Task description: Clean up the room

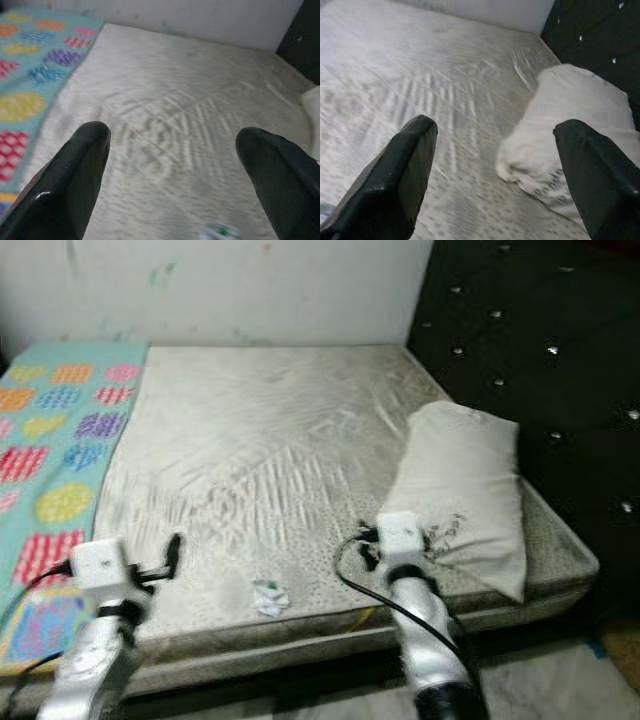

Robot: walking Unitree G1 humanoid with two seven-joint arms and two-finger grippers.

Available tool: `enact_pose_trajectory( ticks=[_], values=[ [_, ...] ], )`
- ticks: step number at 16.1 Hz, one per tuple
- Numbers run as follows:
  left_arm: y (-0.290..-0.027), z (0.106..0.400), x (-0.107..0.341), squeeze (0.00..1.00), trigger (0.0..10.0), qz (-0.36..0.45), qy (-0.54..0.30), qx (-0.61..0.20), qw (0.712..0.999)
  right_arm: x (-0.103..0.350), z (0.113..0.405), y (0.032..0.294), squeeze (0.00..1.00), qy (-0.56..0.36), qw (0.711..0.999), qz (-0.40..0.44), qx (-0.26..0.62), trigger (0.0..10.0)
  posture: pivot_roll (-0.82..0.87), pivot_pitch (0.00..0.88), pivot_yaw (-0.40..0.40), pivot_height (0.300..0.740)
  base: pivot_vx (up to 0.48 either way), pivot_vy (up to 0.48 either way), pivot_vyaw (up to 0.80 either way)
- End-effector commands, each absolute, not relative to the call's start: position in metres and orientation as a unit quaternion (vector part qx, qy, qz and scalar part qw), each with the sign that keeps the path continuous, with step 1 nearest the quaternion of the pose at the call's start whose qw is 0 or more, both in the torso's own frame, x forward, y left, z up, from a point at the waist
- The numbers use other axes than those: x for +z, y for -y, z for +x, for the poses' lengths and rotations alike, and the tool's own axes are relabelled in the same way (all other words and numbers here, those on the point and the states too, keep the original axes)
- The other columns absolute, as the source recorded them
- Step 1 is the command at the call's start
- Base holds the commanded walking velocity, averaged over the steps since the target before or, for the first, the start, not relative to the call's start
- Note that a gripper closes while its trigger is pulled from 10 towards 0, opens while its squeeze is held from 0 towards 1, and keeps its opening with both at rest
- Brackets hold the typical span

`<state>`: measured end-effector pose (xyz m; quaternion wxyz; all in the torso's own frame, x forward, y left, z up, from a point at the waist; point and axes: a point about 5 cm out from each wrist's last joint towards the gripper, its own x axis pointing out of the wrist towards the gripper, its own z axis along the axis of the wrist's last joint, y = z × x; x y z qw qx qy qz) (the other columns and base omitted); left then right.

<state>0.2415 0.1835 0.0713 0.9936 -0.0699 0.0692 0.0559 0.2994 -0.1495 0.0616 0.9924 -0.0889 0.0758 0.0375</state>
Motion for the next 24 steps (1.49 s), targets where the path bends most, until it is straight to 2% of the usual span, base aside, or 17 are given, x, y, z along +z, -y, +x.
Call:
enact_pose_trajectory(
  ticks=[1, 3, 8, 12, 14, 20, 24],
  values=[
    [-0.173, 0.244, 0.071, 0.00, 10.0, -0.077, -0.072, 0.041, 0.994, 0.060, 0.298, 0.163, 0.00, -0.082, 0.992, -0.092, 0.020, 10.0, -0.04, 0.000, -0.056, 0.740, 0.000, 0.386, 0.00],
    [-0.173, 0.244, 0.071, 0.00, 10.0, -0.077, -0.071, 0.041, 0.994, 0.060, 0.298, 0.163, 0.00, -0.081, 0.992, -0.091, 0.020, 10.0, -0.04, 0.000, -0.056, 0.740, 0.000, 0.332, 0.00],
    [-0.173, 0.244, 0.073, 0.00, 10.0, -0.073, -0.058, 0.036, 0.995, 0.061, 0.300, 0.161, 0.00, -0.082, 0.994, -0.073, 0.028, 10.0, -0.03, 0.000, -0.058, 0.740, 0.000, 0.000, 0.00],
    [-0.184, 0.246, 0.073, 0.00, 10.0, -0.054, -0.043, 0.069, 0.995, 0.067, 0.303, 0.150, 0.00, -0.071, 0.994, -0.063, 0.059, 10.0, -0.02, 0.000, -0.057, 0.740, 0.000, 0.000, 0.00],
    [-0.184, 0.248, 0.073, 0.00, 10.0, -0.052, -0.045, 0.059, 0.996, 0.068, 0.304, 0.147, 0.00, -0.066, 0.992, -0.078, 0.070, 10.0, -0.02, 0.000, -0.054, 0.740, 0.000, 0.000, 0.00],
    [-0.178, 0.248, 0.072, 0.00, 10.0, -0.058, -0.043, 0.053, 0.996, 0.062, 0.301, 0.153, 0.00, -0.075, 0.991, -0.093, 0.064, 10.0, -0.02, 0.000, -0.057, 0.740, 0.000, 0.000, 0.80],
    [-0.178, 0.247, 0.072, 0.00, 10.0, -0.066, -0.044, 0.040, 0.996, 0.063, 0.301, 0.157, 0.00, -0.078, 0.993, -0.078, 0.053, 10.0, -0.03, 0.000, -0.052, 0.740, 0.000, 0.000, 0.00]
  ],
)
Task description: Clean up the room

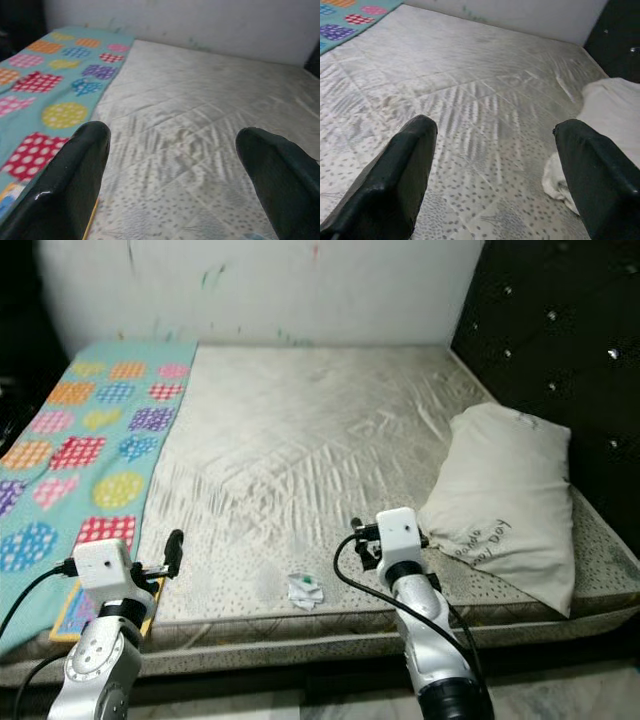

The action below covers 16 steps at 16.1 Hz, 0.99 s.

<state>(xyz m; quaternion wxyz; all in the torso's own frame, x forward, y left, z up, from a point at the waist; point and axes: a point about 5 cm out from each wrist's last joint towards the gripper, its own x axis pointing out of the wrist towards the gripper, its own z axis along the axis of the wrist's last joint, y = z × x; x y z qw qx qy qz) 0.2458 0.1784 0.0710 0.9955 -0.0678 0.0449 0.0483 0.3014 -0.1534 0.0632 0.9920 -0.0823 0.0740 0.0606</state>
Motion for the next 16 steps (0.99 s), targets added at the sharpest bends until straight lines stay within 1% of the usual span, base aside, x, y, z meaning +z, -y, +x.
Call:
enact_pose_trajectory(
  ticks=[1, 8, 10, 13, 16],
  values=[
    [-0.1767, 0.2464, 0.0716, 0.00, 10.0, -0.068, -0.046, 0.037, 0.996, 0.0605, 0.3004, 0.1585, 0.00, -0.087, 0.992, -0.078, 0.048, 10.0, -0.03, 0.000, -0.050, 0.740, 0.000, 0.000, 0.00],
    [-0.1771, 0.2449, 0.0698, 0.00, 10.0, -0.073, -0.051, 0.034, 0.995, 0.0611, 0.3001, 0.1535, 0.00, -0.083, 0.992, -0.072, 0.063, 10.0, -0.03, 0.000, -0.057, 0.740, 0.000, 0.000, 0.00],
    [-0.1765, 0.2444, 0.0701, 0.00, 10.0, -0.074, -0.051, 0.032, 0.995, 0.0628, 0.3009, 0.1515, 0.00, -0.078, 0.991, -0.082, 0.071, 10.0, -0.03, 0.000, -0.056, 0.740, 0.000, 0.000, 0.00],
    [-0.1764, 0.2438, 0.0702, 0.00, 10.0, -0.075, -0.052, 0.028, 0.995, 0.0625, 0.2996, 0.1510, 0.00, -0.078, 0.990, -0.088, 0.072, 10.0, -0.03, 0.000, -0.050, 0.740, 0.000, 0.000, 0.80],
    [-0.1755, 0.2450, 0.0708, 0.00, 10.0, -0.077, -0.052, 0.024, 0.995, 0.0616, 0.2981, 0.1535, 0.00, -0.080, 0.992, -0.078, 0.065, 10.0, -0.03, 0.000, -0.047, 0.740, 0.000, 0.000, 0.00]
  ],
)
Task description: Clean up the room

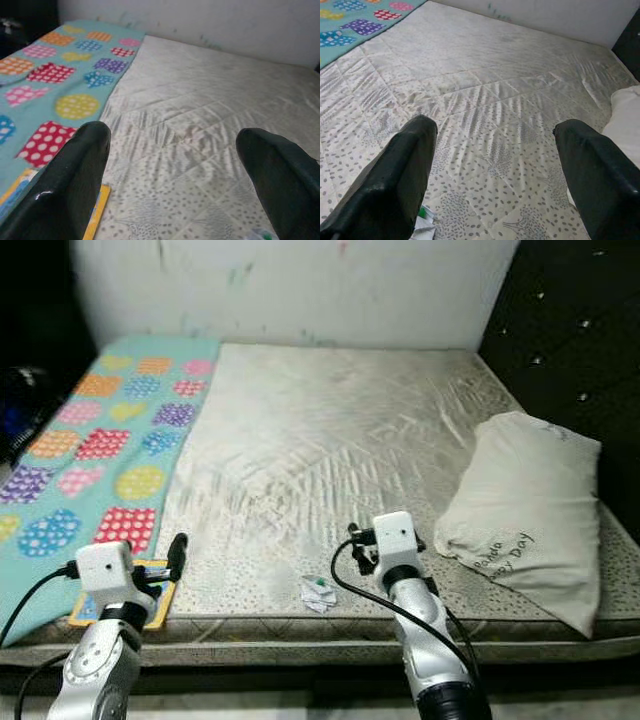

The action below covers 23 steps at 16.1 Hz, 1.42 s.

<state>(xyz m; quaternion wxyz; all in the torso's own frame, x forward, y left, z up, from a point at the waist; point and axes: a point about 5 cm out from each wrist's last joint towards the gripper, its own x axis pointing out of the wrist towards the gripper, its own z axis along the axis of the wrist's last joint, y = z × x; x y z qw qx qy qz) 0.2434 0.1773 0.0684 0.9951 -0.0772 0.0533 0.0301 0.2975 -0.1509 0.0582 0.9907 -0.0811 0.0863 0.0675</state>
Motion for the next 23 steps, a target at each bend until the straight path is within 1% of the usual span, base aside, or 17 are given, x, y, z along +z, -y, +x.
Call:
enact_pose_trajectory(
  ticks=[1, 3, 8, 9, 11, 13, 15, 16, 18, 21, 22, 23],
  values=[
    [-0.175, 0.245, 0.071, 0.00, 10.0, -0.077, -0.052, 0.023, 0.995, 0.062, 0.298, 0.154, 0.00, -0.080, 0.992, -0.079, 0.063, 10.0, -0.03, 0.000, -0.047, 0.740, 0.000, 0.000, 0.00],
    [-0.174, 0.246, 0.071, 0.00, 10.0, -0.079, -0.052, 0.021, 0.995, 0.062, 0.298, 0.153, 0.00, -0.079, 0.991, -0.084, 0.070, 10.0, -0.03, 0.000, -0.047, 0.740, 0.000, 0.000, 0.00],
    [-0.174, 0.247, 0.072, 0.00, 10.0, -0.080, -0.051, 0.021, 0.995, 0.064, 0.299, 0.148, 0.00, -0.070, 0.990, -0.092, 0.080, 10.0, -0.03, 0.000, -0.048, 0.740, 0.000, 0.000, 0.80],
    [-0.174, 0.248, 0.072, 0.00, 10.0, -0.079, -0.051, 0.021, 0.995, 0.064, 0.299, 0.151, 0.00, -0.074, 0.992, -0.077, 0.069, 10.0, -0.03, 0.000, -0.048, 0.740, 0.000, 0.000, 0.00],
    [-0.173, 0.246, 0.067, 0.00, 10.0, -0.080, -0.062, 0.018, 0.995, 0.065, 0.299, 0.157, 0.00, -0.072, 0.993, -0.075, 0.052, 10.0, -0.03, 0.000, -0.047, 0.740, 0.000, 0.000, 0.00],
    [-0.178, 0.241, 0.060, 0.00, 10.0, -0.088, -0.081, 0.028, 0.992, 0.064, 0.299, 0.162, 0.00, -0.078, 0.993, -0.084, 0.034, 10.0, -0.03, 0.000, -0.049, 0.740, 0.000, 0.000, 0.00],
    [-0.186, 0.238, 0.062, 0.00, 10.0, -0.075, -0.079, 0.036, 0.993, 0.064, 0.297, 0.173, 0.00, -0.081, 0.989, -0.124, -0.001, 10.0, -0.03, 0.000, -0.052, 0.740, 0.000, 0.000, 0.00],
    [-0.190, 0.233, 0.060, 0.00, 10.0, -0.057, -0.094, 0.046, 0.993, 0.062, 0.294, 0.175, 0.00, -0.083, 0.989, -0.121, 0.004, 10.0, -0.02, 0.000, -0.051, 0.740, 0.000, 0.000, 0.00],
    [-0.193, 0.231, 0.060, 0.00, 10.0, -0.065, -0.096, 0.034, 0.993, 0.061, 0.292, 0.177, 0.00, -0.080, 0.989, -0.121, 0.013, 10.0, -0.02, 0.000, -0.051, 0.740, 0.000, 0.000, 0.00],
    [-0.199, 0.230, 0.066, 0.00, 10.0, -0.031, -0.076, 0.039, 0.996, 0.062, 0.290, 0.176, 0.00, -0.091, 0.988, -0.120, 0.024, 10.0, -0.02, 0.000, -0.051, 0.740, 0.000, 0.000, 0.00],
    [-0.199, 0.231, 0.067, 0.00, 10.0, -0.023, -0.070, 0.040, 0.997, 0.061, 0.289, 0.174, 0.00, -0.100, 0.989, -0.108, 0.026, 10.0, -0.02, 0.000, -0.051, 0.740, 0.000, 0.000, 0.00],
    [-0.200, 0.233, 0.071, 0.00, 10.0, -0.007, -0.050, 0.040, 0.998, 0.058, 0.288, 0.173, 0.00, -0.112, 0.987, -0.107, 0.036, 10.0, -0.02, 0.000, -0.051, 0.740, 0.000, 0.000, 0.00]
  ],
)
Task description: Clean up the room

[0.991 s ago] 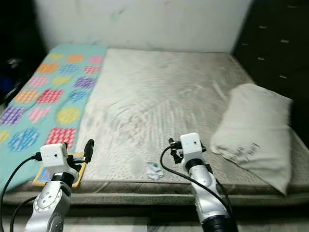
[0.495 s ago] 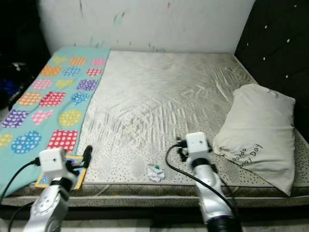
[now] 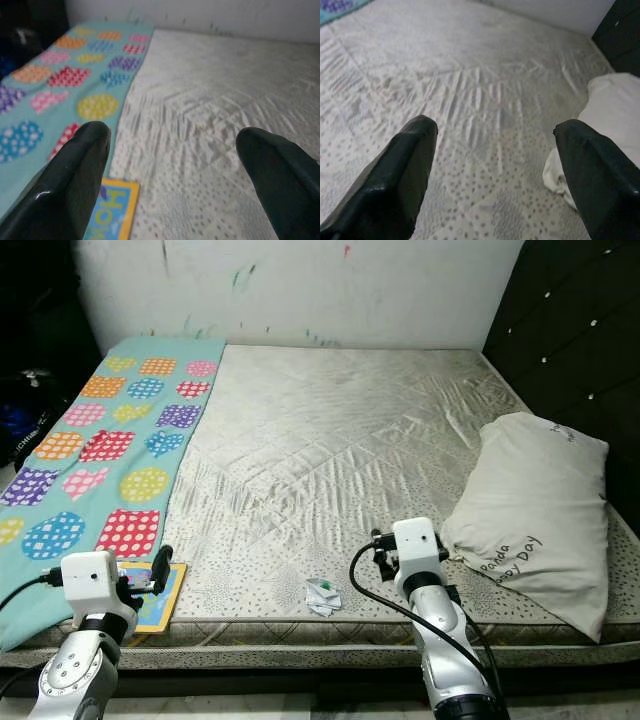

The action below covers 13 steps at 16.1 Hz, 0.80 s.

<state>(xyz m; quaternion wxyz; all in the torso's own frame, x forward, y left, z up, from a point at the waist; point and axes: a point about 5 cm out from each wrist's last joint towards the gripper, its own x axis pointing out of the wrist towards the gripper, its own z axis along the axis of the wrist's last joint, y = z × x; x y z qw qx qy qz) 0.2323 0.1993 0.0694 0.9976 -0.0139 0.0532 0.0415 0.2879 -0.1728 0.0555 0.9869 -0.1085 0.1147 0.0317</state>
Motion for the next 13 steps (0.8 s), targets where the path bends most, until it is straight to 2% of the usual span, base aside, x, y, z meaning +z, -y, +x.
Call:
enact_pose_trajectory(
  ticks=[1, 4, 8, 13],
  values=[
    [-0.197, 0.235, 0.076, 0.00, 10.0, -0.002, -0.034, 0.037, 0.999, 0.055, 0.287, 0.174, 0.00, -0.123, 0.986, -0.106, 0.031, 10.0, -0.02, 0.000, -0.052, 0.740, 0.000, 0.000, 0.00],
    [-0.188, 0.234, 0.070, 0.00, 10.0, -0.008, -0.032, 0.025, 0.999, 0.032, 0.281, 0.178, 0.00, -0.189, 0.975, -0.112, 0.025, 10.0, -0.02, 0.000, -0.046, 0.740, 0.000, 0.000, 0.00],
    [-0.183, 0.234, 0.052, 0.00, 10.0, -0.012, -0.054, 0.022, 0.998, 0.020, 0.281, 0.177, 0.00, -0.200, 0.965, -0.166, 0.020, 10.0, -0.04, 0.000, -0.030, 0.740, 0.000, 0.000, 0.00],
    [-0.192, 0.242, 0.059, 0.00, 10.0, -0.013, -0.024, 0.039, 0.999, 0.024, 0.270, 0.212, 0.00, -0.182, 0.975, -0.105, -0.071, 10.0, -0.07, 0.000, -0.040, 0.740, 0.000, 0.000, 0.00]
  ],
)
